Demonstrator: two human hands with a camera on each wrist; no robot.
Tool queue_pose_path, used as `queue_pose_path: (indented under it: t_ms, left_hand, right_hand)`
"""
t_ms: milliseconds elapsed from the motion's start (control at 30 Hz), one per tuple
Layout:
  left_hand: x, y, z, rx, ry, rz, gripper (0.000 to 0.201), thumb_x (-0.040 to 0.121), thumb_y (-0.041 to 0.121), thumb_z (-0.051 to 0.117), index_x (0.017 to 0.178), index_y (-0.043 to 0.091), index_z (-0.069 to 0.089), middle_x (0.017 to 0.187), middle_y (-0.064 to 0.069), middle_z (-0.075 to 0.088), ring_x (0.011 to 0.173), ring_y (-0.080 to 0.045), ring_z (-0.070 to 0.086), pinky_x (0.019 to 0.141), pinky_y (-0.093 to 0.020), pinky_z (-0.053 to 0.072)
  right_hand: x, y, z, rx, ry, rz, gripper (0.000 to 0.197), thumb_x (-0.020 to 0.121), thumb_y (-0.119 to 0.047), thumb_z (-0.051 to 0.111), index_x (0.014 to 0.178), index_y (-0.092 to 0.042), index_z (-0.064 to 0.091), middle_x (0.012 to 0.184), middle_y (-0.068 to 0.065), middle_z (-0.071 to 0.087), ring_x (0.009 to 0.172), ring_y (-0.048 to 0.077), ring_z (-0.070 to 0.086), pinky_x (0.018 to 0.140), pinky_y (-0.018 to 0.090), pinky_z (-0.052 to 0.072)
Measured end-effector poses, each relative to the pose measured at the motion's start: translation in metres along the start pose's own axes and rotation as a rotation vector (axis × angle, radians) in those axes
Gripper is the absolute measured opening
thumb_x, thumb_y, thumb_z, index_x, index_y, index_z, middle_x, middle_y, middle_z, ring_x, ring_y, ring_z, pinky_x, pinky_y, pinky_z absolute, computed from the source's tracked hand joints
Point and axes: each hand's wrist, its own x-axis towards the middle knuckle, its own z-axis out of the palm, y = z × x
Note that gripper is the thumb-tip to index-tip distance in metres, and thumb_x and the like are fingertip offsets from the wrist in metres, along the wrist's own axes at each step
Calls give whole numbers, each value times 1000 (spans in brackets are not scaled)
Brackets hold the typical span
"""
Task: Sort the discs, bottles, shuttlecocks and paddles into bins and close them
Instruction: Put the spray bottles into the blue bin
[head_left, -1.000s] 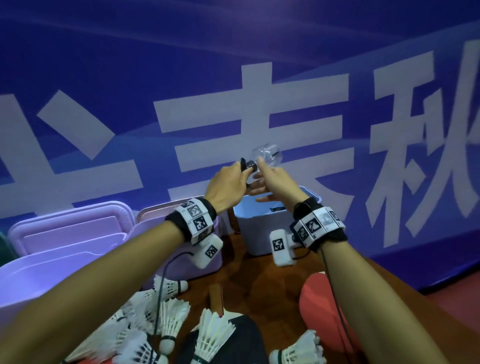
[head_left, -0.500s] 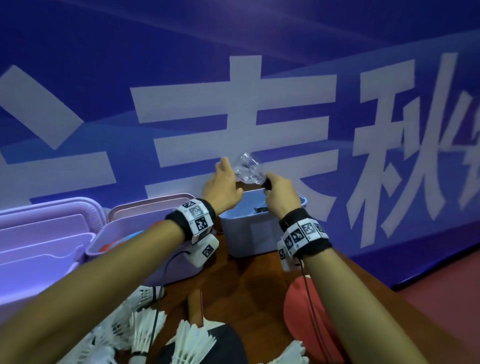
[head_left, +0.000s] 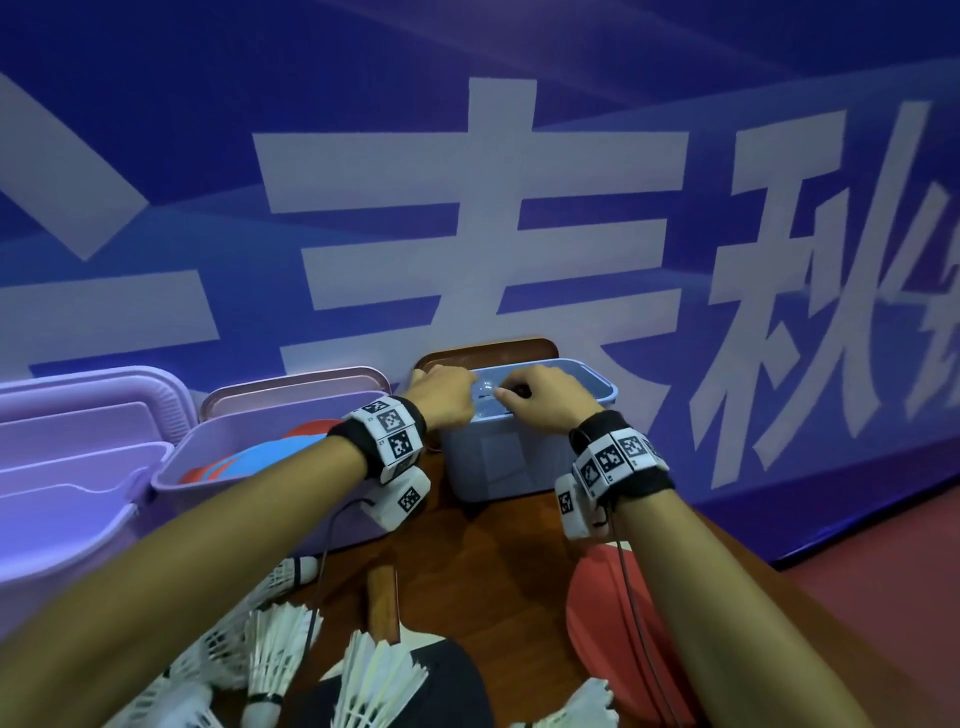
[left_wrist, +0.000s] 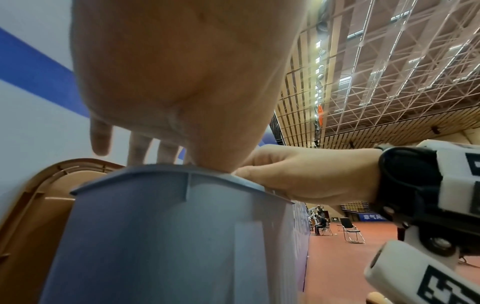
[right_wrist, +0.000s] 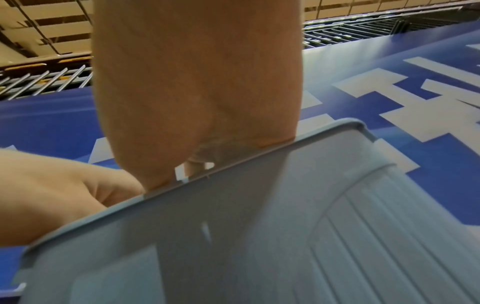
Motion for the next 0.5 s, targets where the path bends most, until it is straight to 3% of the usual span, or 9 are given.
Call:
queue_pose_path:
  t_ms: [100,200,267,333,400,467,500]
  left_hand:
    - [0,1,1,30,-16,39,56,96,15,42,150,28,44,152,0,48,141,-28,40,111,-46,27]
    - [-2,3,-2,59,-120,23,56,101,18,37,157,27,31,164,2,31,147,-26,33,115,-45,25]
    - [-4,3,-2,-8,-187,34,56,105,17,36,159,18,23,168,-3,18,151,-27,27,119,-43,23]
    - [-7,5,1,-73,-201,36,54,106,13,38,159,8,24,167,-11,16,152,-28,22,122,-38,18]
    - [-8,6,2,-54,-171,7,45,106,15,38,150,8,39,163,-14,27,149,-29,29,118,-40,27]
    - [-8,7,0,-77,-143,-63,27,102,18,37,119,13,57,142,-12,53,129,-31,51,98,-38,40]
    - [-8,8,-2,-93,-149,-62,21,101,18,37,107,14,57,131,-13,60,119,-32,56,89,-37,40]
  right_hand:
    - [0,-4,3,1,-58,-59,31,99,-41,46,83,-21,64,81,0,66,75,19,60,62,33,46]
    - [3,-4,7,-70,64,-20,29,96,-39,48,83,-20,65,93,1,64,92,22,61,71,37,52]
    - [3,-4,4,-182,167,59,31,95,-38,50,86,-16,69,98,4,64,94,26,61,73,37,51]
    - [3,-1,3,-222,125,143,40,97,-41,46,75,-14,64,85,6,63,85,30,61,70,34,45]
    - [0,0,3,-183,33,207,48,100,-46,37,71,-15,58,80,8,64,80,30,61,69,34,42]
    - [-2,1,4,-183,-16,216,54,102,-51,26,78,-16,60,90,9,68,86,30,63,77,37,46]
    - [-3,1,4,-190,-32,217,56,103,-52,22,85,-17,62,98,9,69,92,30,64,82,40,47]
